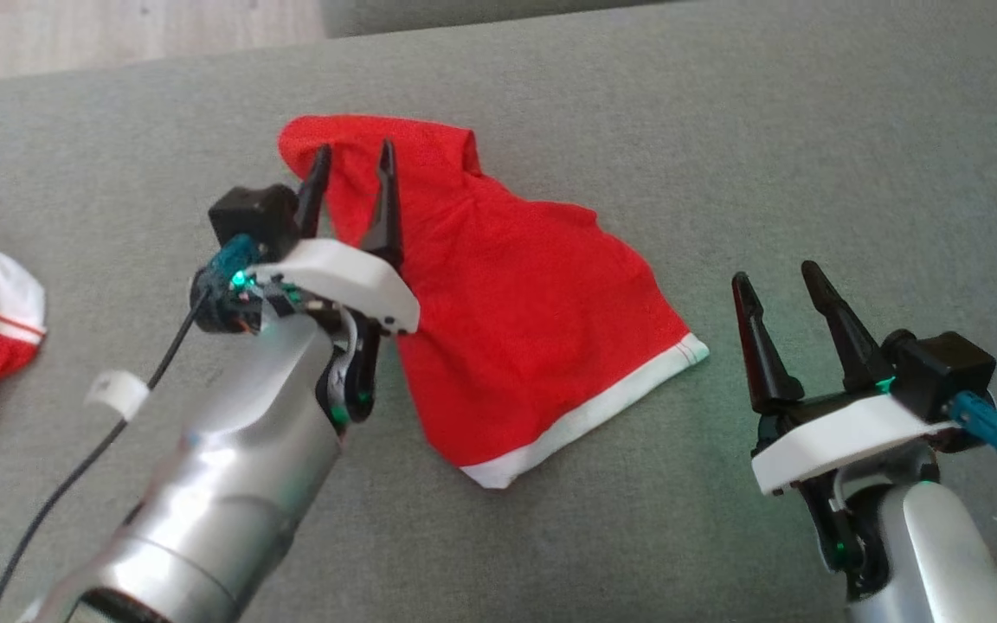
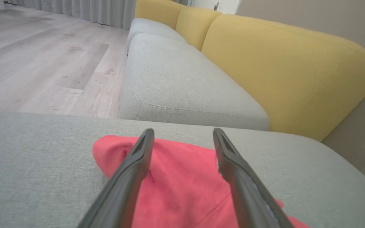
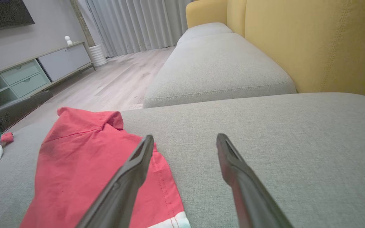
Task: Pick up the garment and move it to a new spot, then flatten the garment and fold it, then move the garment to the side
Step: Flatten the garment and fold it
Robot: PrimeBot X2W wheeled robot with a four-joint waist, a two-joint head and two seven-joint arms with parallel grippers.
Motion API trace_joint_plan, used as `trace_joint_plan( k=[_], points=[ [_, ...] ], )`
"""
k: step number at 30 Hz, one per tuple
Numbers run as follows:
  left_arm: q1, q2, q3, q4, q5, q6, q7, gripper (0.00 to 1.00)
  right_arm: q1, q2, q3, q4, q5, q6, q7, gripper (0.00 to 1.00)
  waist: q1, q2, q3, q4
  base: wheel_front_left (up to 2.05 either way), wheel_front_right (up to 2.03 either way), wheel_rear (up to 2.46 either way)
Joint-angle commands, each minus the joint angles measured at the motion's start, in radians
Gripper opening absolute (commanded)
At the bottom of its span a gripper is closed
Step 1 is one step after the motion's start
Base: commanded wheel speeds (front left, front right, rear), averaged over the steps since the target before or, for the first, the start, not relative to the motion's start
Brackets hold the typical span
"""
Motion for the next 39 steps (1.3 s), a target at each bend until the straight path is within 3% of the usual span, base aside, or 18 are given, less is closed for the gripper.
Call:
trace_joint_plan(
  k=[1, 7, 14, 19, 31, 39],
  points=[
    [-0.006, 0.018, 0.048, -0.044, 0.005, -0.014, -0.011, 1.0, -0.03, -0.005, 0.021, -0.032, -0.001, 0.008, 0.001, 1.0, 0.0, 0.0, -0.017, 0.017, 0.0, 0.0, 0.0],
    [0.168, 0.061, 0.197, -0.244, 0.129, -0.061, -0.012, 1.0, -0.01, -0.005, 0.012, -0.027, 0.0, 0.008, 0.012, 1.0, 0.0, 0.0, -0.058, 0.053, 0.0, 0.0, 0.0],
    [0.412, 0.144, 0.336, -0.481, 0.342, -0.028, -0.012, 1.0, 0.013, -0.005, 0.0, -0.002, 0.004, 0.008, 0.021, 1.0, 0.0, 0.0, -0.094, 0.062, 0.0, 0.0, 0.0],
    [0.568, 0.189, 0.429, -0.601, 0.432, -0.006, -0.012, 1.0, 0.028, -0.005, -0.013, 0.019, 0.002, 0.008, 0.027, 1.0, 0.0, 0.0, -0.111, 0.06, 0.0, 0.0, 0.0],
    [0.724, 0.21, 0.53, -0.684, 0.474, -0.009, -0.012, 1.0, 0.031, -0.005, -0.023, 0.07, -0.005, 0.008, 0.087, 1.0, 0.0, 0.0, -0.122, 0.087, 0.0, 0.0, 0.0],
    [0.701, 0.183, 0.516, -0.681, 0.479, -0.013, -0.012, 1.0, -0.218, -0.005, 0.03, 0.277, 0.004, 0.008, 0.266, 1.0, 0.0, 0.0, -0.081, 0.114, 0.0, 0.0, 0.0]
  ],
)
